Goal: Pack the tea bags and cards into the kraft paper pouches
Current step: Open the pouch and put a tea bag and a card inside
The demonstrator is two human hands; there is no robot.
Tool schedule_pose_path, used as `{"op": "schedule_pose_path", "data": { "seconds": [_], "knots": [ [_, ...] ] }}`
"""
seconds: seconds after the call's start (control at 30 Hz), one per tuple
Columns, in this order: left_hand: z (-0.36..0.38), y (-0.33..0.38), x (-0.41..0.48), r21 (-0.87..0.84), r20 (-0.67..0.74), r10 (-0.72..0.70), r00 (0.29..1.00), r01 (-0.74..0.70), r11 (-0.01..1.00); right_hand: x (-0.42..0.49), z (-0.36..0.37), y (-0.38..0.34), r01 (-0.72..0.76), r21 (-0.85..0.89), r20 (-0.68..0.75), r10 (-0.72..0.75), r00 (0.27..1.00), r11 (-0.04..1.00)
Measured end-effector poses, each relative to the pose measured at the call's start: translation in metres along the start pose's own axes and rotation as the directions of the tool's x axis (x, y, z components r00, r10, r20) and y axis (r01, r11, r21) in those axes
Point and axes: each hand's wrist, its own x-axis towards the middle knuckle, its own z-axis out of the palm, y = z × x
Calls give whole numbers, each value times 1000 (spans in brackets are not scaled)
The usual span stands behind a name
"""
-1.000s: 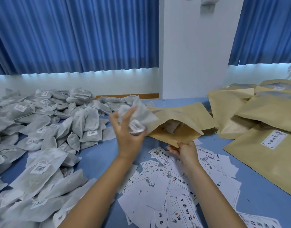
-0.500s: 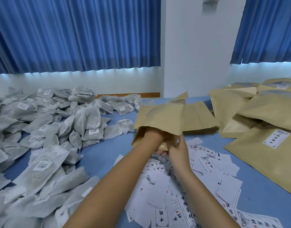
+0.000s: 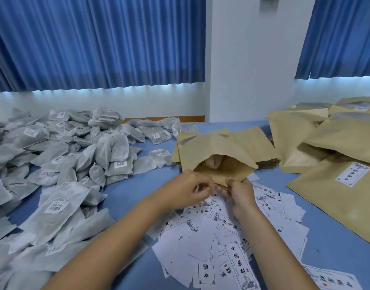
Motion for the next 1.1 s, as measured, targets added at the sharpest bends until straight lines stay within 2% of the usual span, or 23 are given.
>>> {"op": "schedule_pose_path", "data": {
  "seconds": [0.07,0.1,0.13,0.17,0.2,0.23,0.27,0.33,0.37,0.4,0.43,0.47,0.53,0.6,0.63,0.73,0.83,0.9,0.97,1.0,1.03,1.07,1.1],
  "knots": [
    [-9,-10,-14,88,104,-90,991,81,993,-1,-1,-1,-16,18,12,16,1000,1000],
    [-10,-17,-19,185,186,-214,959,180,966,-1,-2,-1,-17,16,16,16,1000,1000],
    [-11,-26,-23,267,276,-363,890,292,918,-2,-2,-1,-18,20,22,18,1000,1000],
    [-10,-33,-27,324,376,-517,769,413,851,-3,-2,-1,-25,23,28,25,999,999],
    [-9,-40,-30,335,460,-621,635,524,783,-4,-1,-1,-35,19,36,34,999,999],
    [-10,-42,-32,321,493,-676,548,607,727,-5,0,-1,-44,9,40,44,998,999],
    [-11,-45,-31,303,458,-711,534,658,690,-6,1,-1,-53,-1,43,53,998,999],
    [-15,-51,-25,371,190,-724,663,634,678,-7,2,-1,-60,-11,49,60,997,998],
    [-16,-48,-21,431,40,-684,729,605,670,-7,2,-1,-59,-14,49,59,997,998],
    [-14,-42,-18,454,-61,-633,772,587,671,-7,2,-2,-56,-16,47,57,997,998],
    [-11,-34,-16,440,-96,-593,799,569,695,-6,2,-2,-55,-18,44,56,997,998],
    [-4,-24,-15,409,-61,-575,816,546,731,-6,1,-2,-56,-18,41,57,998,998],
    [21,-2,-17,349,122,-567,815,500,793,-4,1,-3,-64,-22,35,64,997,998],
    [45,16,-18,371,304,-575,760,462,806,-3,1,-3,-67,-33,37,69,997,997],
    [53,21,-16,383,339,-572,747,446,809,-3,1,-2,-69,-34,42,71,997,997],
    [58,22,-5,287,337,-566,752,490,823,-3,0,-2,-73,-33,39,74,996,997],
    [48,19,5,167,257,-546,798,519,838,-2,-2,-1,-74,-40,16,74,997,997],
    [38,22,9,5,123,-498,858,501,865,0,-2,-1,-67,-49,-6,67,998,997],
    [25,27,12,-111,-204,-413,887,399,910,0,-1,0,-60,-59,-25,59,998,996],
    [22,28,13,-27,-398,-292,870,307,951,1,-1,1,-66,-44,-29,65,997,997],
    [22,28,15,131,-505,-120,855,214,968,0,0,1,-67,-28,-27,66,997,997],
    [24,30,16,289,-526,45,849,128,949,0,1,2,-60,-21,-20,60,998,998],
    [31,31,18,403,-488,133,863,87,911,-2,2,3,-50,-27,-17,50,999,998]
  ]
}}
